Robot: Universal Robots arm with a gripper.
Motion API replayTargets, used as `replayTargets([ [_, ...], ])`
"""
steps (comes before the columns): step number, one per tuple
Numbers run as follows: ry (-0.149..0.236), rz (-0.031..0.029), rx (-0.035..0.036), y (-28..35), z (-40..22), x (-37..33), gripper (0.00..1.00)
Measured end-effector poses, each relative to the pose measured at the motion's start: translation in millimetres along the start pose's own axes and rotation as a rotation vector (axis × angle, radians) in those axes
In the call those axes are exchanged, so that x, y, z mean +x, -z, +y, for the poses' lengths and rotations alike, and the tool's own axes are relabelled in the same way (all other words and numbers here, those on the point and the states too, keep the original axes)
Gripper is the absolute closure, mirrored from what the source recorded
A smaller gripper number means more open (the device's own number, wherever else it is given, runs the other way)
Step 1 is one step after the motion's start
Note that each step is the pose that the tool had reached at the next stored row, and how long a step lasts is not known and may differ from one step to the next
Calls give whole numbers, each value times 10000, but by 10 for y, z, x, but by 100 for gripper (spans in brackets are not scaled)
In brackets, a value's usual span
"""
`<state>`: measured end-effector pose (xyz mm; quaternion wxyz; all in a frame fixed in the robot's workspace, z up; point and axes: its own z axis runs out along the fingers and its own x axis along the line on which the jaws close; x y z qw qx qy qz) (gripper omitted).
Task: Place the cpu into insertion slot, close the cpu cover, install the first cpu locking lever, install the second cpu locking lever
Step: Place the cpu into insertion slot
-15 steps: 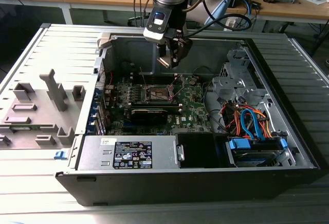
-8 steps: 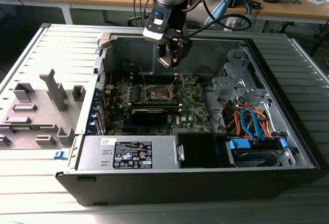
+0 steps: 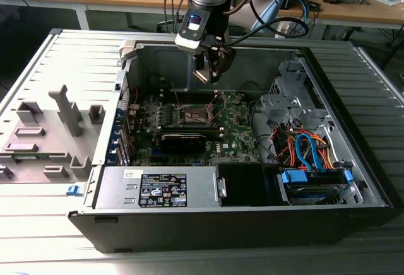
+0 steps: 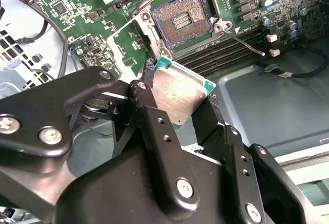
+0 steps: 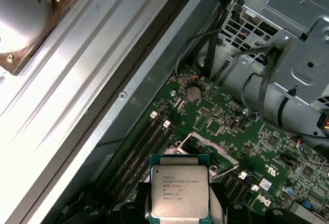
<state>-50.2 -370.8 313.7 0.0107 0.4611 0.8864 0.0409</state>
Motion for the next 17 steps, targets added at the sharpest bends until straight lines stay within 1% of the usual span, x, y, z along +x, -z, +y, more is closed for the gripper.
replayTargets([
  [17, -232, -19, -4, -4, 0, 0, 46],
])
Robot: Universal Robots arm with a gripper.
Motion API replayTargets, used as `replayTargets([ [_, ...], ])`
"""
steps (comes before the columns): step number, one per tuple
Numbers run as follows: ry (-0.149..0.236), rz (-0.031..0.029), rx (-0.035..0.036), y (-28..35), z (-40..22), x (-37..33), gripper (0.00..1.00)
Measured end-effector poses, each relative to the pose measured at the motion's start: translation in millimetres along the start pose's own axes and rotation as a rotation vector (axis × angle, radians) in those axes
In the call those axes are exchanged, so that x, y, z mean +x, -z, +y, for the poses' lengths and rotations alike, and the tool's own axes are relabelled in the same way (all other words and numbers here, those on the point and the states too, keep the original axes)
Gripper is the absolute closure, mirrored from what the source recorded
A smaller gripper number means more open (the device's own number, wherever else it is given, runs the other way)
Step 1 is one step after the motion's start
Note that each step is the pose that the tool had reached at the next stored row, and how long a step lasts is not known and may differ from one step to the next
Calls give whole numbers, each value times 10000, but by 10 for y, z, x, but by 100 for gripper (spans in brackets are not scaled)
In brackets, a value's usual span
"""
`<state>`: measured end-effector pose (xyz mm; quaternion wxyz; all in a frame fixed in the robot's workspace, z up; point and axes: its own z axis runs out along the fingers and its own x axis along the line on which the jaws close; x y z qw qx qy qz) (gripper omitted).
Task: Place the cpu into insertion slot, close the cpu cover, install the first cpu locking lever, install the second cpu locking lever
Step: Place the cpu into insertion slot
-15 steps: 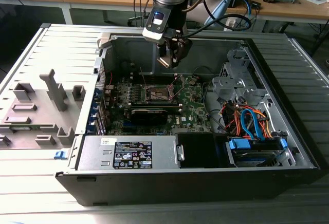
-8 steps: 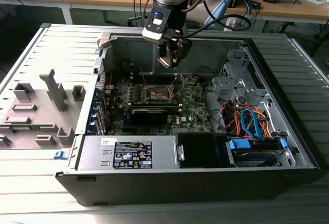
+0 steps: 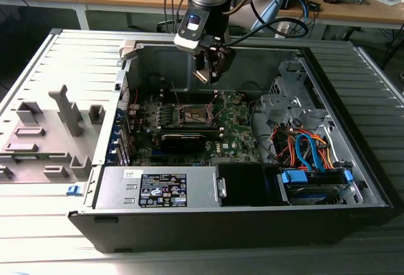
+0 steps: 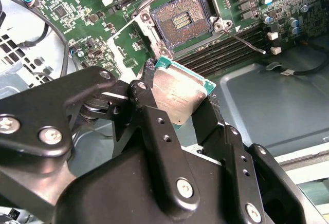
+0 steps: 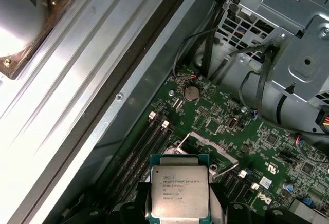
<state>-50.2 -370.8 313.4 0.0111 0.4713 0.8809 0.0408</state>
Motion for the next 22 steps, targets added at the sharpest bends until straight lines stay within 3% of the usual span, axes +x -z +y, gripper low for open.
replayTargets([
  [22, -273, -23, -5, -3, 0, 0, 46],
])
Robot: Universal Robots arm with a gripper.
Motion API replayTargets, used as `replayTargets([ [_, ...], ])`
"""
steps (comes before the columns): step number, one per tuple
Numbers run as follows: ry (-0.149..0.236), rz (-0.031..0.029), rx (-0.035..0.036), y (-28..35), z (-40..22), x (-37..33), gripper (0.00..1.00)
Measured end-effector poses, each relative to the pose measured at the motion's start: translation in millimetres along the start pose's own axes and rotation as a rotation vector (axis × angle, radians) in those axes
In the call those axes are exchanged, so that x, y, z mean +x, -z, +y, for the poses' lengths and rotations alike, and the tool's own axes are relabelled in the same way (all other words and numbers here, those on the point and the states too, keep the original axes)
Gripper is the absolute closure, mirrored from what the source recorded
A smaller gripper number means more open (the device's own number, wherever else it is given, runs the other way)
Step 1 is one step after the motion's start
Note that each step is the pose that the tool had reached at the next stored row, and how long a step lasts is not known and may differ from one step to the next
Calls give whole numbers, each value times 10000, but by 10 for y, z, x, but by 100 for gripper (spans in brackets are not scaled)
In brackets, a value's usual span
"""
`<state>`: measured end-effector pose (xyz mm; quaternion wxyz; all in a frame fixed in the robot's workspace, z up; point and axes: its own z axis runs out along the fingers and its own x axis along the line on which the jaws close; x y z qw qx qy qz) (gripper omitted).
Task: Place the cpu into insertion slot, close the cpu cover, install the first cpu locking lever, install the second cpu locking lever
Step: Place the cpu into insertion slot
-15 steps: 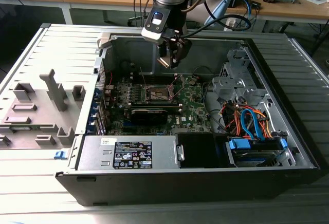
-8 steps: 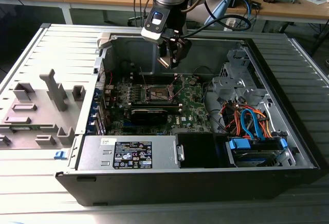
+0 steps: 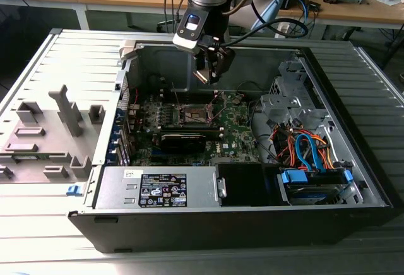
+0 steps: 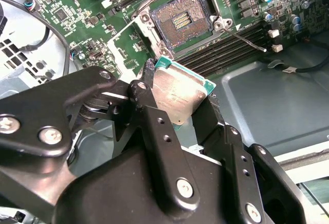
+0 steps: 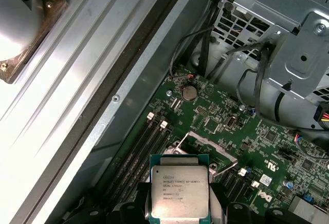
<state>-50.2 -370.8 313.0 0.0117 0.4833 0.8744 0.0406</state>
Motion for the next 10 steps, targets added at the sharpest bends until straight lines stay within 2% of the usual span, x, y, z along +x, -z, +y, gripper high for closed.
replayTargets([
  [10, -108, -9, -3, -1, 0, 0, 46],
])
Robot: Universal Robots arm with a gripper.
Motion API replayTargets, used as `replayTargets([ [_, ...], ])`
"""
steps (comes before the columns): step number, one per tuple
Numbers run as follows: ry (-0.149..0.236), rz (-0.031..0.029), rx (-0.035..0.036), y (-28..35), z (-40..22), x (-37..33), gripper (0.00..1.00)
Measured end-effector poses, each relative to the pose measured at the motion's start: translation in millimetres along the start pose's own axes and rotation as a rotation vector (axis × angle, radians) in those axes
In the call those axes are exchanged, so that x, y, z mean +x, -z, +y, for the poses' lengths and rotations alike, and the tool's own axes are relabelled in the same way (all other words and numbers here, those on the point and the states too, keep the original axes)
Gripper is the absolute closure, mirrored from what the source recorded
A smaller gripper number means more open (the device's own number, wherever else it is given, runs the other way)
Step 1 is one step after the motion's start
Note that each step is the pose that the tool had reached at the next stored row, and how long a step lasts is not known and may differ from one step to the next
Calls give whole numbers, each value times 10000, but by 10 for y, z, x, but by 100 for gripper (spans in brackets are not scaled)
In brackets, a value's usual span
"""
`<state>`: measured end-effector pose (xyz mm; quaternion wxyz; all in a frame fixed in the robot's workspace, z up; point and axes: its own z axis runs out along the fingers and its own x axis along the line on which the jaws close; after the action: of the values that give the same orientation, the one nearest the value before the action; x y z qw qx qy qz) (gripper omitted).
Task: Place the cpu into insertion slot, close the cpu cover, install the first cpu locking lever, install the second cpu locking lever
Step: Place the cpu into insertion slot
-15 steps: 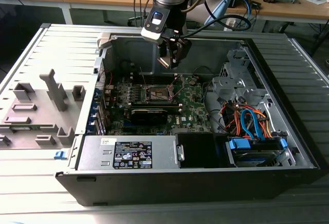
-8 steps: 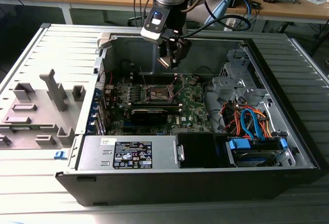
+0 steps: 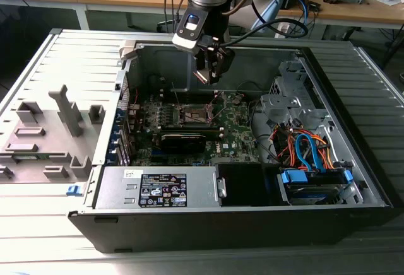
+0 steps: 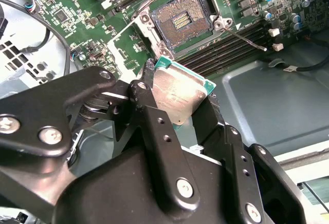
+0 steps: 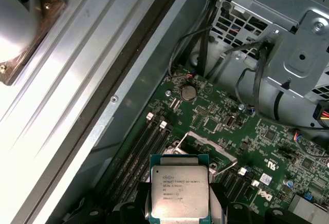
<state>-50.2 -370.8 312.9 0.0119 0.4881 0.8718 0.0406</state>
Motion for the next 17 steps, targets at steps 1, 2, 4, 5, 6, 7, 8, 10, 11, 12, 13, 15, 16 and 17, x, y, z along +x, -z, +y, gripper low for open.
replayTargets([
  [1, -18, -2, 0, 0, 0, 0, 46],
  [2, -32, -3, 0, 0, 0, 0, 46],
  [4, -50, -5, 0, 0, 0, 0, 46],
  [5, -62, -5, -1, 0, 0, 0, 46],
  [6, -71, -6, -1, 0, 0, 0, 46],
  [7, -81, -7, -1, -1, 0, 0, 46],
  [8, -90, -8, -1, -1, 0, 0, 46],
  [10, -110, -10, -2, -1, 0, 0, 46],
  [11, -119, -10, -3, -1, 0, 0, 46],
  [12, -126, -10, -2, -1, 0, 0, 46],
  [13, -140, -12, -3, -1, 0, 0, 46],
  [15, -156, -14, -2, -1, 0, 0, 46],
  [16, -172, -15, -3, -1, 0, 0, 46],
  [17, -188, -16, -4, -2, 0, 0, 46],
])
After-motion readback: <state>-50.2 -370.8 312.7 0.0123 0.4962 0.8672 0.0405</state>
